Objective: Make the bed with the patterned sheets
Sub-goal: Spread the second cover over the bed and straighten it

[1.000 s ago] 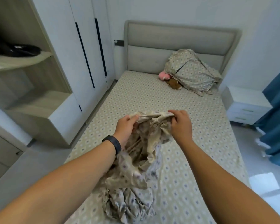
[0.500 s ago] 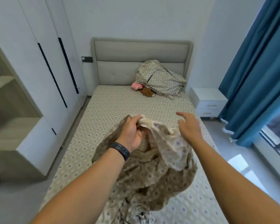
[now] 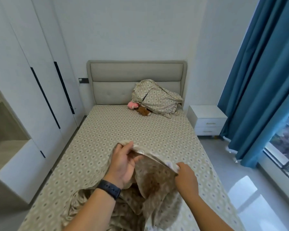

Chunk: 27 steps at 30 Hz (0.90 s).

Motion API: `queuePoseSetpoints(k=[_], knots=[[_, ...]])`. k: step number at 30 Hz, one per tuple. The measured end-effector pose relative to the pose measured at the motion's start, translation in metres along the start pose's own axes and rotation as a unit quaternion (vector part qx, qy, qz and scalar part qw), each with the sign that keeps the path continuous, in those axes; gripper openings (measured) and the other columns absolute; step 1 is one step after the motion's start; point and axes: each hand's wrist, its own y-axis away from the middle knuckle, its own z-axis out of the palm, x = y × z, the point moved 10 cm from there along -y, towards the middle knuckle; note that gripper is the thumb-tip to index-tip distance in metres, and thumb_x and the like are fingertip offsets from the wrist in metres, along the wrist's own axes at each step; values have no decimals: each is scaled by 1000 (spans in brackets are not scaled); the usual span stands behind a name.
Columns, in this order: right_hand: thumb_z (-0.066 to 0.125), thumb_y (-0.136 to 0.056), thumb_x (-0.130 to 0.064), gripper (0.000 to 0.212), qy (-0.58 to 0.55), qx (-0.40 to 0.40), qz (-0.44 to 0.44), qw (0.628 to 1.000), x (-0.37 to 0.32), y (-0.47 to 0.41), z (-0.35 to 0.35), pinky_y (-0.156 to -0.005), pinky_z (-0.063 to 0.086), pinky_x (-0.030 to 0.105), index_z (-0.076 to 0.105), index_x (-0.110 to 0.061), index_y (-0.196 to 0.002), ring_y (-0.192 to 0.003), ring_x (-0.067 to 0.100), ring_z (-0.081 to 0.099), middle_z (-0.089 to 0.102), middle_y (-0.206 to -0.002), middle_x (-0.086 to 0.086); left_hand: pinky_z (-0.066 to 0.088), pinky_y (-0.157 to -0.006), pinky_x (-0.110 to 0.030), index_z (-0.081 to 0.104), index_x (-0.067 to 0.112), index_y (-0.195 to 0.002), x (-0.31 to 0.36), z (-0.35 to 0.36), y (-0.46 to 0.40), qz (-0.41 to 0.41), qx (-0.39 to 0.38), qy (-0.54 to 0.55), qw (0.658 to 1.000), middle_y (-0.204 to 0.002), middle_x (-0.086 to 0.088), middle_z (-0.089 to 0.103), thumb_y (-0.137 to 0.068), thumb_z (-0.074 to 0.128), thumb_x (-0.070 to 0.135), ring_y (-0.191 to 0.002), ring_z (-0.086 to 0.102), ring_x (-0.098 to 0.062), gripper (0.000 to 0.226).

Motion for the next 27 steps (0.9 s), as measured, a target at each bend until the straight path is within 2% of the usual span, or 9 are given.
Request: queuePoseSetpoints(k=[3,7,11,15,17,19,22,24,27], knots=[[49,-92,-1,39,-19,11,56,998,57,-28,-26,-62,42,30,60,-26,-119,-88,18,56,60,-119,-1,61,-62,-41,50,13,-79,-10,15,-5,11,32,15,999,-73,-5,56,-102,53,7,-72,61,-20,25],[45,-91,-1,44,-77,42,143,986,113,-60,-68,-76,46,34,63,-24,-124,-93,26,58,65,-122,7,62,-64,-45,50,11,-88,-13,39,-26,25,70,32,997,-82,-8,53,-102,53,6,-79,58,-22,15],[42,-97,-5,35,-133,114,133,976,113,-97,-140,-81,46,35,69,-16,-118,-94,30,58,68,-118,15,61,-64,-44,49,11,-96,-36,61,-37,15,87,38,995,-87,-8,52,-102,53,7,-82,59,-23,8],[44,-97,-2,36,-199,243,59,947,68,-115,-242,-82,43,26,72,-13,-116,-105,30,61,70,-116,12,62,-65,-38,53,4,-113,-53,71,-33,-8,88,30,996,-99,-16,61,-102,54,7,-91,67,-28,11],[46,-95,-2,33,-244,365,-46,897,33,-97,-302,-78,41,14,72,-11,-113,-98,21,62,70,-109,7,62,-68,-34,60,-4,-116,-54,83,-29,-5,55,7,998,-105,-18,68,-101,54,6,-92,71,-26,18],[45,-91,-6,33,-297,423,-113,848,14,-78,-331,-82,46,17,69,-12,-114,-94,14,59,68,-106,5,62,-70,-33,63,-3,-119,-54,92,-25,0,31,-4,1000,-110,-17,72,-101,55,9,-92,73,-24,23],[41,-92,-8,36,-242,320,-56,914,15,-87,-305,-78,48,33,69,-12,-114,-91,19,56,69,-107,8,61,-70,-35,60,0,-119,-55,79,-23,-10,44,3,999,-111,-15,69,-102,55,11,-92,71,-25,21],[44,-90,-6,33,-148,215,3,965,31,-88,-258,-73,44,34,71,-15,-107,-92,25,55,70,-106,9,61,-69,-32,60,3,-100,-57,51,-18,-24,77,17,997,-101,-12,65,-102,52,11,-87,68,-22,11],[48,-84,-6,23,-123,114,33,985,52,-62,-182,-66,39,35,66,-11,-96,-85,29,54,68,-98,12,56,-71,-33,53,10,-86,-63,-6,-2,-42,145,30,988,-93,-8,58,-103,49,12,-85,62,-21,17]])
